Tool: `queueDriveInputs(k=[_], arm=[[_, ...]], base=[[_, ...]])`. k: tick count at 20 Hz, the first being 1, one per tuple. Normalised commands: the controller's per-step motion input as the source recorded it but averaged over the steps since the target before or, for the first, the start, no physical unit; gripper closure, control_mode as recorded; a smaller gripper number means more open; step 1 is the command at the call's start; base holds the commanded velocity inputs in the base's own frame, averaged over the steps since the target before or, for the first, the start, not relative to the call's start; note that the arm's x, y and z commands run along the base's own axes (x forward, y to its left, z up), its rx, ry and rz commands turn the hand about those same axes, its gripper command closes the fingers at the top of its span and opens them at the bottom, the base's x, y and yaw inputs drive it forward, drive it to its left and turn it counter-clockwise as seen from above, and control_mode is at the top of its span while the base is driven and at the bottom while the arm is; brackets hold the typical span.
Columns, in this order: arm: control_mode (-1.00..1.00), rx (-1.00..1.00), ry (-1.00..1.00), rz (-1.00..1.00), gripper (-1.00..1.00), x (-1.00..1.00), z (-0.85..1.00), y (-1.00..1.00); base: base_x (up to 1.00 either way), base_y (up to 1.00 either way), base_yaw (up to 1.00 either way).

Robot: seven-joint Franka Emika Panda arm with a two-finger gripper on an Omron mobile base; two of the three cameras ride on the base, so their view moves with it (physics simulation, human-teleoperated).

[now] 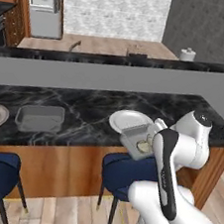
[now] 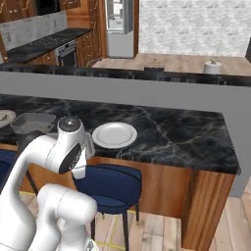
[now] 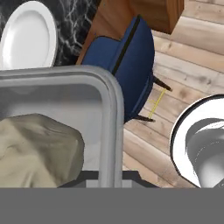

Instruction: Place two dumplings into each of the tupperware containers and then place the containers in the fridge.

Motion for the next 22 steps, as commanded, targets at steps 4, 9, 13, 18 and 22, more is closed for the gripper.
queueDriveInputs(k=[4,9,13,18,22], arm=[[1.00,0.00,0.00,0.00,1.00,0.00,0.00,0.00],[1.00,0.00,0.00,0.00,1.00,0.00,0.00,0.00],[1.00,0.00,0.00,0.00,1.00,0.00,0.00,0.00],[1.00,0.00,0.00,0.00,1.00,0.00,0.00,0.00],[1.00,0.00,0.00,0.00,1.00,0.00,0.00,0.00]], base=[[0.01,-1.00,0.00],[0.11,-1.00,-0.02],[0.26,-1.00,-0.04],[0.36,-1.00,-0.04],[0.50,-1.00,-0.05]])
